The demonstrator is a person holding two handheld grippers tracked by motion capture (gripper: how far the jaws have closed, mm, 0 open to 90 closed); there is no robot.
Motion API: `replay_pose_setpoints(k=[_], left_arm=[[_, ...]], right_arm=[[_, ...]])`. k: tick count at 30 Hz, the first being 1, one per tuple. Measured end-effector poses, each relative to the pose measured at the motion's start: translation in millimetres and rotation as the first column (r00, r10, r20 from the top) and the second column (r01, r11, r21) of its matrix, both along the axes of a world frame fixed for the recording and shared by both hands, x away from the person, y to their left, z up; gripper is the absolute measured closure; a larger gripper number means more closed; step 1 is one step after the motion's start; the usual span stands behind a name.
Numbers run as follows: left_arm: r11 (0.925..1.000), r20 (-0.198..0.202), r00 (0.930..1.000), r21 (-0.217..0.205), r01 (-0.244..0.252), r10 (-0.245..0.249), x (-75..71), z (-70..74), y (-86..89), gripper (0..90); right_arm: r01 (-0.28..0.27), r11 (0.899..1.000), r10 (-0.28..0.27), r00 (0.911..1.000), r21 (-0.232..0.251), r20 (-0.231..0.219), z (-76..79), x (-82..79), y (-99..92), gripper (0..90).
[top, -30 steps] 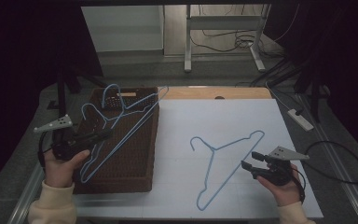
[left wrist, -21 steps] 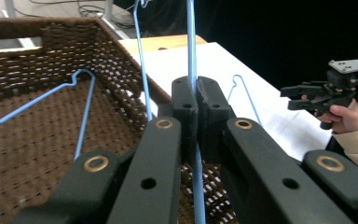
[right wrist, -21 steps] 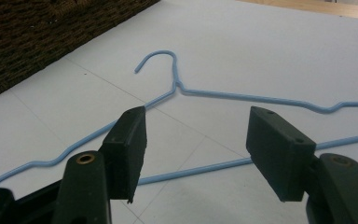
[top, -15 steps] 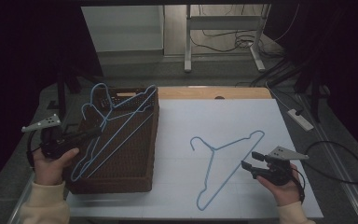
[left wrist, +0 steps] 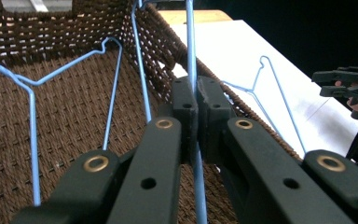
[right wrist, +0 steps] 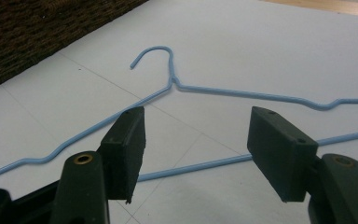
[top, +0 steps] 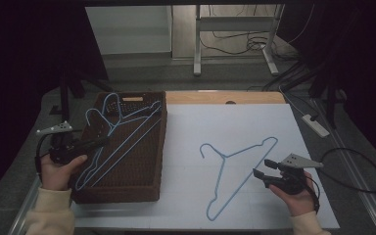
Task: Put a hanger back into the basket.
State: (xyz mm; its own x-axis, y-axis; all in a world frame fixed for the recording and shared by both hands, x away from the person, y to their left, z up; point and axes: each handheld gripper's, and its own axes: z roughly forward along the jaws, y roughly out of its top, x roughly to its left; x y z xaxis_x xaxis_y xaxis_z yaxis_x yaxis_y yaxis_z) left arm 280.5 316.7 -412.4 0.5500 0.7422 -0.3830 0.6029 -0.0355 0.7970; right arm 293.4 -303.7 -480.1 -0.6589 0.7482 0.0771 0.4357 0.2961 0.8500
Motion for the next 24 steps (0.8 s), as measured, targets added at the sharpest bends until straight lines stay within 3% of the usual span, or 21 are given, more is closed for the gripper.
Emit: replay_pose_setpoints(k=[9, 15, 24], left_arm=[[0.9995, -0.078, 0.9968, 0.026, 0.020, -0.018, 17.7, -13.9, -8.2, 85.5], [0.9994, -0.098, 0.9947, 0.012, 0.034, -0.032, 28.3, -17.5, -11.7, 85.5], [0.9923, -0.139, 0.9903, 0.123, 0.010, 0.008, 34.2, -11.6, -4.4, 86.4]], right_arm=[[-0.002, 1.000, 0.002, 1.0000, -0.001, 0.003, 0.3, -0.4, 1.5, 38.0], [-0.004, 1.000, 0.004, 1.0000, 0.002, 0.001, 0.2, 0.6, 1.8, 38.0], [-0.010, 1.000, 0.010, 0.9999, -0.001, 0.006, 1.0, 0.0, 3.5, 38.0]])
